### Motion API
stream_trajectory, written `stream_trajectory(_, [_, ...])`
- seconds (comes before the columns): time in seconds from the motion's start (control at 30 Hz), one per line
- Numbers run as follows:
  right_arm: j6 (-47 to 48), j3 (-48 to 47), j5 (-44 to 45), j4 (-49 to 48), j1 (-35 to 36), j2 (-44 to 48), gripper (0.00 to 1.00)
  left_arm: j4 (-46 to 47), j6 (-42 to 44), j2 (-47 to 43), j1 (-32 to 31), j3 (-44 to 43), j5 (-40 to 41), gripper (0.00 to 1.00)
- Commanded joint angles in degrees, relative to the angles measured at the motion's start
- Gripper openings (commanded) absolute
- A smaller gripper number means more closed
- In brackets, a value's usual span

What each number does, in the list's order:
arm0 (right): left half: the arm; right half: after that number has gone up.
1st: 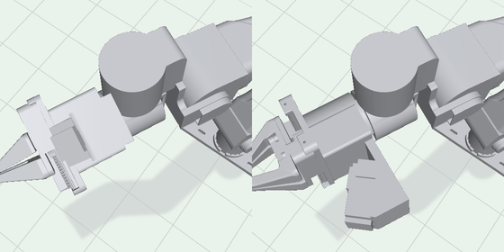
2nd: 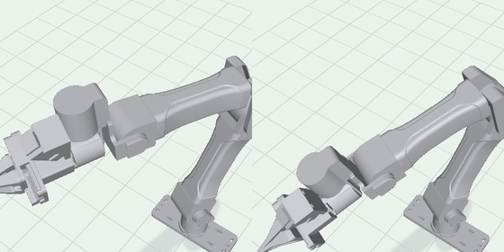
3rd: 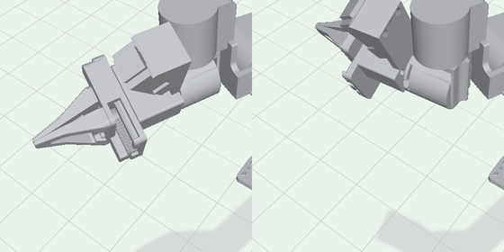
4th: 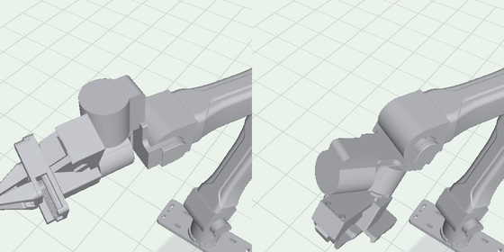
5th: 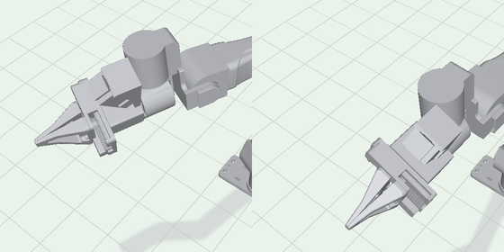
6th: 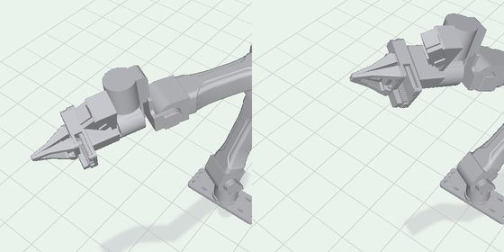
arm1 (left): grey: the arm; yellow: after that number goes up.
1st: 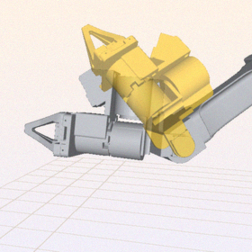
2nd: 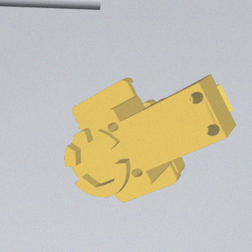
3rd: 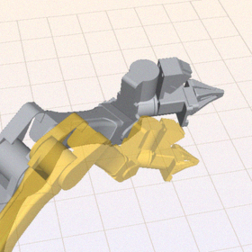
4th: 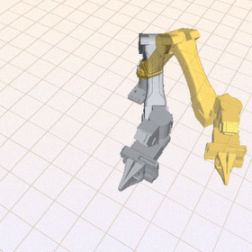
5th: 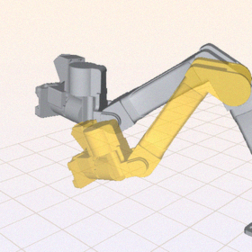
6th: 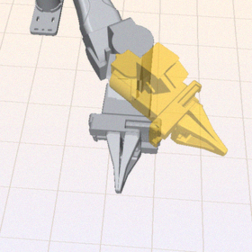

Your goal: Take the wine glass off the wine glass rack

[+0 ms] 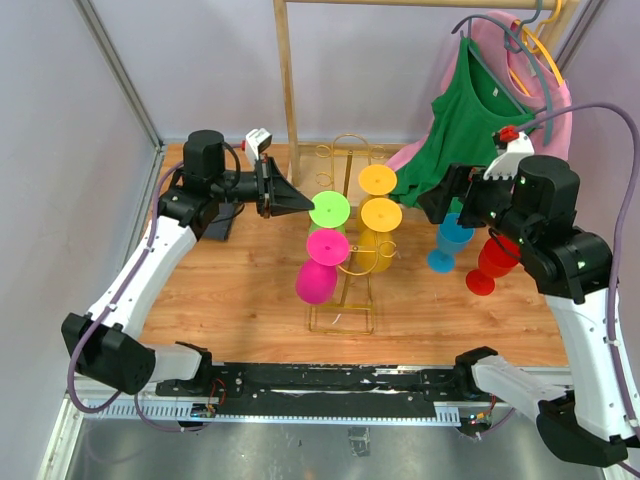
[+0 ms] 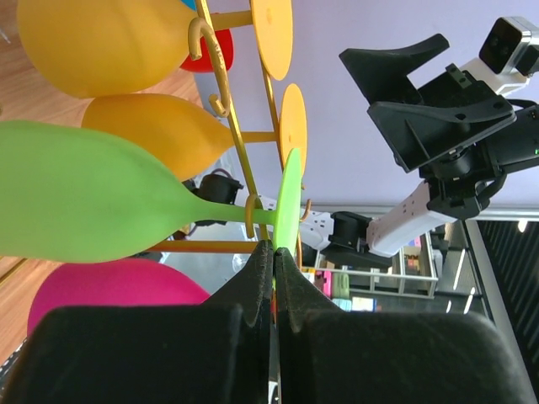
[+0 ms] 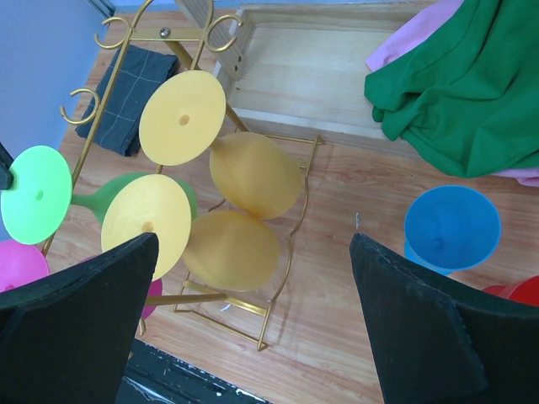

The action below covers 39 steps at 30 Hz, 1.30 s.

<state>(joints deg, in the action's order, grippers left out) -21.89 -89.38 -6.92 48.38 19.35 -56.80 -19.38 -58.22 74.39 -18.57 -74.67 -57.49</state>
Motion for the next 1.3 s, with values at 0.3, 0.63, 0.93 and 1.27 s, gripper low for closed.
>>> stream_trajectory(0.3, [0.49,1.18,1.12,0.63,1.04,1.76,0.99,-0.56,0.36,-2.13,1.89,-3.34,-1.88,0.0])
stream_trajectory(0.63, [0.45,0.79,0.99,0.65,1.04,1.67,0.99,-1.97,1.17,-3.24,3.74,-2.15,-2.42,0.0])
stream_trajectory(0.93, [0.71,1.14,0.79,0.34,1.0,1.26,0.99,-3.49,1.94,-4.79,4.66,-1.74,-2.95,0.0])
stream_trajectory(1.27, [0.92,1.44,0.09,-0.43,0.99,0.27,0.99,-4.43,2.67,-6.54,6.9,0.19,-3.89,0.0])
